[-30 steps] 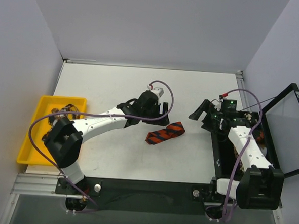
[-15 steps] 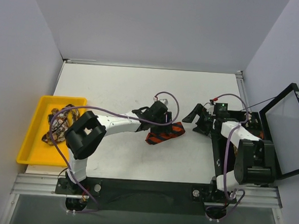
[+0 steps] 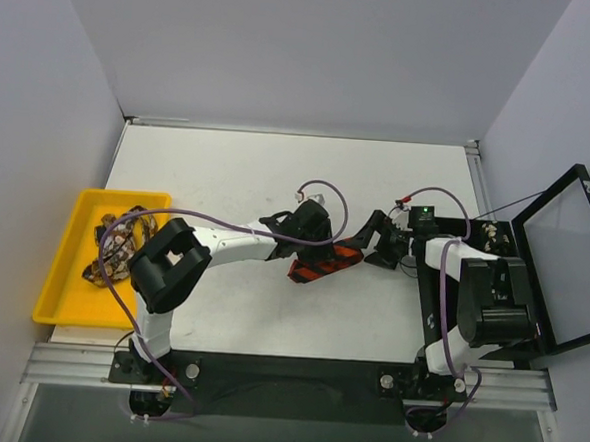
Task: Roll the ties
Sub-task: Roll the tie
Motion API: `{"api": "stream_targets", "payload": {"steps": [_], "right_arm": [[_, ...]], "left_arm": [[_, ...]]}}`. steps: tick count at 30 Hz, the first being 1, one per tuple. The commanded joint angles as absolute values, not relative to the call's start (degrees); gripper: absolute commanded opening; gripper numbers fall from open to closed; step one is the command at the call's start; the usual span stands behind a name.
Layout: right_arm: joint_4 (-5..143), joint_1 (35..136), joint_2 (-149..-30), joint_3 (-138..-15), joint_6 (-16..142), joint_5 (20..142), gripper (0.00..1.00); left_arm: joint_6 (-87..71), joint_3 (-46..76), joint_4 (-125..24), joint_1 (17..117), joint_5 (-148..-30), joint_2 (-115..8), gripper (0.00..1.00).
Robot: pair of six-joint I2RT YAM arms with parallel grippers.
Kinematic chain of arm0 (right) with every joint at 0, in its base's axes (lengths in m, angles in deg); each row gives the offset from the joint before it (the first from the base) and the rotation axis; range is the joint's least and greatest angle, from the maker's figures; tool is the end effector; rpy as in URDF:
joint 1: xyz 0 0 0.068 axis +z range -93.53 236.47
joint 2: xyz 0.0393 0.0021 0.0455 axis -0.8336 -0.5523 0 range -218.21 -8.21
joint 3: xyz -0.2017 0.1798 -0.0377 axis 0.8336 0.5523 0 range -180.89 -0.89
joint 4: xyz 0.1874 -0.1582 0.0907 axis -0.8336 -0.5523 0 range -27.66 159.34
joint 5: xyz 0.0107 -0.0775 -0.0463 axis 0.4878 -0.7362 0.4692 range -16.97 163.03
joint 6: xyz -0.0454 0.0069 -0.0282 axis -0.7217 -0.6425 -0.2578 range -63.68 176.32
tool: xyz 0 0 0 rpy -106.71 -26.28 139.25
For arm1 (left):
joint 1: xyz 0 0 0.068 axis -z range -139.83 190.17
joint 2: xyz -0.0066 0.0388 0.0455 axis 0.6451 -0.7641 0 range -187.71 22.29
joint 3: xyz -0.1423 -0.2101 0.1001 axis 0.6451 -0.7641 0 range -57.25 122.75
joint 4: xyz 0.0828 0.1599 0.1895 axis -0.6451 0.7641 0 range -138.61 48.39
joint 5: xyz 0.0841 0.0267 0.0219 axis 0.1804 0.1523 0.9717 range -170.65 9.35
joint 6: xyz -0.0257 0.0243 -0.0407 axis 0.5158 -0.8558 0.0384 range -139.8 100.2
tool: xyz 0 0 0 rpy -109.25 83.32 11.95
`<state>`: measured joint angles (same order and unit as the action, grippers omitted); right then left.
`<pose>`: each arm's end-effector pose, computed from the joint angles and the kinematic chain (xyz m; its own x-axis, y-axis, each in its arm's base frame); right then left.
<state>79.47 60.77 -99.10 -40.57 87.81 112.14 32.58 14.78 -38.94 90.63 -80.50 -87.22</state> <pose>0.2984 0.0450 0.1574 -0.8368 0.3435 -0.4264 -0.1118 0.6551 0.7472 0.2635 -0.3188 0.1805 -0.8949 -0.1601 -0.4167 0.1004 0.8373 -0.5374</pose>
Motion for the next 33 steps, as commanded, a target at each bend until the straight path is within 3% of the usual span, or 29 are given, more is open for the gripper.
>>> {"api": "stream_targets", "payload": {"steps": [1,14,19,26,29,33], "right_arm": [[81.81,61.31,-100.93,-39.39,88.05,114.95,0.82],[88.76,62.97,-105.85,-37.72,89.90,117.67,0.75],[90.34,63.94,-106.82,-36.93,89.81,118.03,0.66],[92.45,64.03,-106.82,-36.05,89.11,117.06,0.44],[91.58,64.65,-105.77,-36.22,88.14,114.52,0.24],[88.24,66.66,-103.23,-37.10,85.43,109.95,0.11]], "left_arm": [[34.61,13.77,-40.70,89.92,-80.56,-87.83,0.53],[36.81,12.01,-41.06,88.95,-82.41,-89.59,0.49],[37.16,12.10,-40.97,88.42,-83.19,-90.03,0.48],[37.16,11.75,-40.79,88.42,-83.64,-90.38,0.48],[36.98,11.75,-40.62,88.42,-83.90,-89.95,0.48],[36.11,11.57,-39.83,88.42,-83.29,-88.45,0.50]]}}
